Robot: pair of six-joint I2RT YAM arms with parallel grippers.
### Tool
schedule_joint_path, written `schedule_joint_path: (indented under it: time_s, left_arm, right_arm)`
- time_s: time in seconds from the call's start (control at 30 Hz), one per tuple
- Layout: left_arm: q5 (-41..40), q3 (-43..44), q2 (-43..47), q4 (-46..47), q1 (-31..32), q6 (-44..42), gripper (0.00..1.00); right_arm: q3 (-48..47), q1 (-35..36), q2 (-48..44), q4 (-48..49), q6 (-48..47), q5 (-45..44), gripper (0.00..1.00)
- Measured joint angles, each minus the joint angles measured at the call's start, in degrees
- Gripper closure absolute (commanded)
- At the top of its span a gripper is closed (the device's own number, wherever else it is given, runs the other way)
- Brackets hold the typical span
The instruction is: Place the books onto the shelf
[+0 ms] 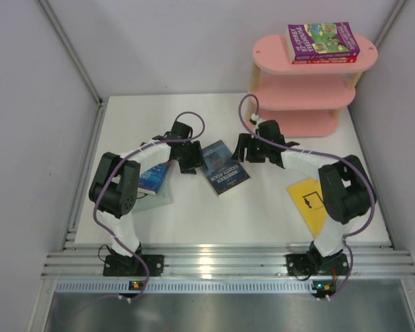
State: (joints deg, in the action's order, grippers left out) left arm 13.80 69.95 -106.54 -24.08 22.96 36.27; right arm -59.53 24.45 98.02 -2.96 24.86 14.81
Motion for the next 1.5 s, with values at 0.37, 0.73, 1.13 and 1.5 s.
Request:
schedule_joint_path:
  time_s: [0.37,0.73,1.13,1.5]
  left_arm:
    - [2.9,-1.4,-2.1,3.9,-0.8,1.6,0.48]
    - [6.7,-2.1,-2.8,5.3,-1.7,-1.0,0.81]
    - [19.3,-1.8,-6.5,7.0,-6.5,-2.8,1.00]
    - [25.1,-1.6,-8.8,8.0,-8.6,-3.5,1.00]
  right_arm:
    - [0.4,0.8,8.3,6.9,0.3,2.2,0.37]
    - [15.3,5.4,-2.5,12.5,6.2,0.6,0.32]
    - [12.8,1.2,0.8,15.5,10.4,4.7,0.16]
    - [9.8,0.9,4.3,16.9,13.8,8.3,0.16]
